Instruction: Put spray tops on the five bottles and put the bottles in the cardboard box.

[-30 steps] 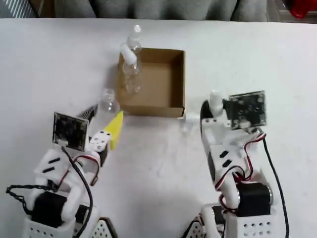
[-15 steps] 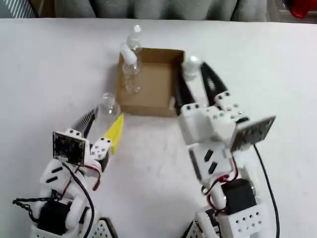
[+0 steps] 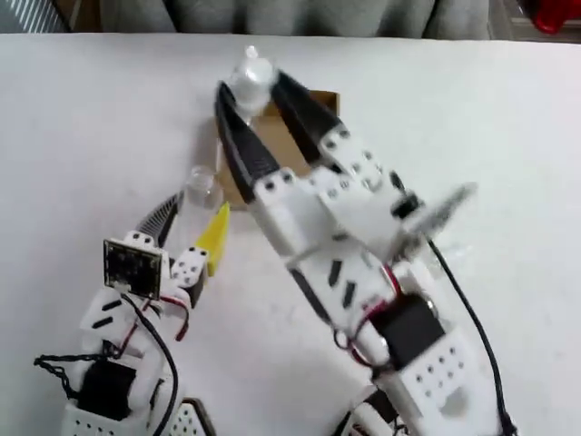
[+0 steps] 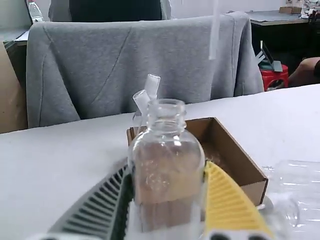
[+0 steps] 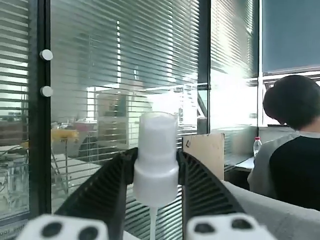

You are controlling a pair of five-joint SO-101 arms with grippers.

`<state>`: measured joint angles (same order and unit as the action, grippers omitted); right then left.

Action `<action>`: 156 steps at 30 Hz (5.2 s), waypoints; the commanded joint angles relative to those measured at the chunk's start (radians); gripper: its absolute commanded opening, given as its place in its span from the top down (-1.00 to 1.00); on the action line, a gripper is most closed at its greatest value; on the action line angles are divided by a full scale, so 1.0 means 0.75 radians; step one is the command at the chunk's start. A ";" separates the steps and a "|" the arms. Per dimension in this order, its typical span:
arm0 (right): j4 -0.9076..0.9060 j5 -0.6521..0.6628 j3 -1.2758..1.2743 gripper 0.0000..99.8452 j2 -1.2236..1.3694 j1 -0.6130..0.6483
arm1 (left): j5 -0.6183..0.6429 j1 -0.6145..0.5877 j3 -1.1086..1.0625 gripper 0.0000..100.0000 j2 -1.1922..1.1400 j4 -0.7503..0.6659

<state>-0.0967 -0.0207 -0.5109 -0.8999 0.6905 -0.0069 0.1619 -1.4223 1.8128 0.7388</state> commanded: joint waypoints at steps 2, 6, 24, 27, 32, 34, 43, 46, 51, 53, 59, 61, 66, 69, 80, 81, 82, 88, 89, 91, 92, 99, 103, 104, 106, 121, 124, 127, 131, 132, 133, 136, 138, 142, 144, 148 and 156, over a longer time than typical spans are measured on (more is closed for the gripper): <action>0.017 -0.010 0.258 0.97 0.210 0.007 | 0.006 0.005 0.012 0.89 0.021 -0.045; 0.017 -0.010 0.280 0.97 0.320 0.009 | 0.006 0.003 0.010 0.89 0.021 -0.041; -0.124 -0.023 0.153 0.97 0.228 0.021 | 0.004 -0.003 -0.029 0.89 0.021 -0.051; -0.122 -0.023 0.127 0.97 0.226 0.017 | 0.004 -0.003 -0.033 0.89 0.021 -0.051; -0.071 -0.023 0.096 0.97 0.226 0.017 | 0.004 -0.003 -0.033 0.89 0.021 -0.051; -0.069 -0.023 0.094 0.97 0.226 0.017 | 0.004 -0.003 -0.033 0.89 0.021 -0.051; -0.069 -0.023 -0.029 0.97 0.226 0.017 | 0.004 -0.003 -0.035 0.89 0.021 -0.051; -0.069 -0.023 -0.057 0.97 0.226 0.017 | 0.004 -0.003 -0.035 0.89 0.021 -0.051; -0.069 -0.023 -0.115 0.97 0.226 0.017 | 0.004 -0.003 -0.035 0.89 0.021 -0.051; -0.071 -0.023 -0.145 0.97 0.226 0.017 | 0.004 -0.003 -0.035 0.89 0.021 -0.051; -0.199 -0.096 -0.160 0.97 0.226 0.021 | 0.004 -0.003 -0.035 0.89 0.021 -0.051; -0.226 -0.117 -0.160 0.97 0.226 0.021 | 0.004 -0.003 -0.035 0.89 0.021 -0.051; -0.240 -0.127 -0.160 0.97 0.236 0.017 | 0.004 -0.003 -0.035 0.89 0.021 -0.051; -0.240 -0.127 -0.158 0.97 0.234 0.024 | 0.004 -0.003 -0.035 0.89 0.021 -0.051; -0.296 -0.258 -0.102 0.97 0.242 0.069 | 0.004 -0.003 -0.035 0.89 0.021 -0.051; -0.294 -0.258 -0.104 0.97 0.242 0.081 | 0.004 -0.003 -0.035 0.89 0.021 -0.051; -0.292 -0.260 -0.104 0.97 0.242 0.099 | 0.004 -0.003 -0.035 0.89 0.021 -0.051; -0.267 -0.260 -0.104 0.96 0.249 0.138 | 0.004 -0.003 -0.035 0.89 0.021 -0.051; -0.269 -0.258 -0.104 0.96 0.261 0.136 | 0.004 -0.003 -0.035 0.89 0.021 -0.051; -0.277 -0.252 -0.100 0.96 0.294 0.134 | 0.004 -0.003 -0.035 0.89 0.021 -0.049; -0.277 -0.252 -0.100 0.93 0.308 0.134 | 0.004 -0.003 -0.035 0.89 0.021 -0.049; -0.277 -0.260 -0.090 0.63 0.332 0.142 | 0.004 -0.003 -0.035 0.89 0.021 -0.049; -0.334 -0.260 -0.023 0.69 0.273 0.142 | 0.004 -0.003 -0.035 0.89 0.021 -0.049; -0.379 -0.260 0.016 0.69 0.255 0.142 | 0.004 -0.003 -0.035 0.89 0.021 -0.049; -0.492 -0.260 0.110 0.69 0.234 0.142 | 0.004 -0.003 -0.035 0.89 0.021 -0.049; -0.844 -0.250 0.493 0.98 0.210 -0.007 | 0.004 -0.005 -0.059 0.89 0.021 -0.051; -0.858 -0.252 0.489 0.93 0.210 -0.085 | 0.006 -0.005 -0.053 0.89 0.021 -0.051; -0.907 -0.258 0.483 0.97 0.222 -0.150 | 0.006 -0.005 -0.053 0.89 0.021 -0.051; -0.893 -0.250 0.323 0.97 0.222 -0.179 | 0.006 -0.005 -0.053 0.89 0.021 -0.051; -0.868 -0.250 0.274 0.97 0.222 -0.179 | 0.006 -0.005 -0.053 0.89 0.021 -0.051; -0.840 -0.250 0.225 0.97 0.224 -0.179 | 0.006 -0.005 -0.053 0.89 0.021 -0.051; -0.721 -0.248 0.106 0.97 0.224 -0.175 | 0.006 -0.005 -0.053 0.89 0.021 -0.051; -0.641 -0.241 0.055 0.97 0.226 -0.169 | 0.006 -0.005 -0.053 0.89 0.021 -0.051; -0.564 -0.200 0.037 0.97 0.279 -0.111 | 0.006 -0.005 -0.053 0.89 0.021 -0.051; -0.564 -0.200 0.035 0.97 0.341 -0.066 | 0.006 -0.005 -0.053 0.89 0.021 -0.051; -0.547 -0.203 0.037 0.97 0.465 -0.001 | 0.006 -0.005 -0.053 0.89 0.021 -0.051; -0.545 -0.196 0.033 0.97 0.400 -0.024 | 0.006 -0.005 -0.057 0.89 0.021 -0.051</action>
<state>-0.5079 -0.1880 -0.4910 -0.5669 0.6705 -0.0038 0.1588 -1.4791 1.8113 0.7373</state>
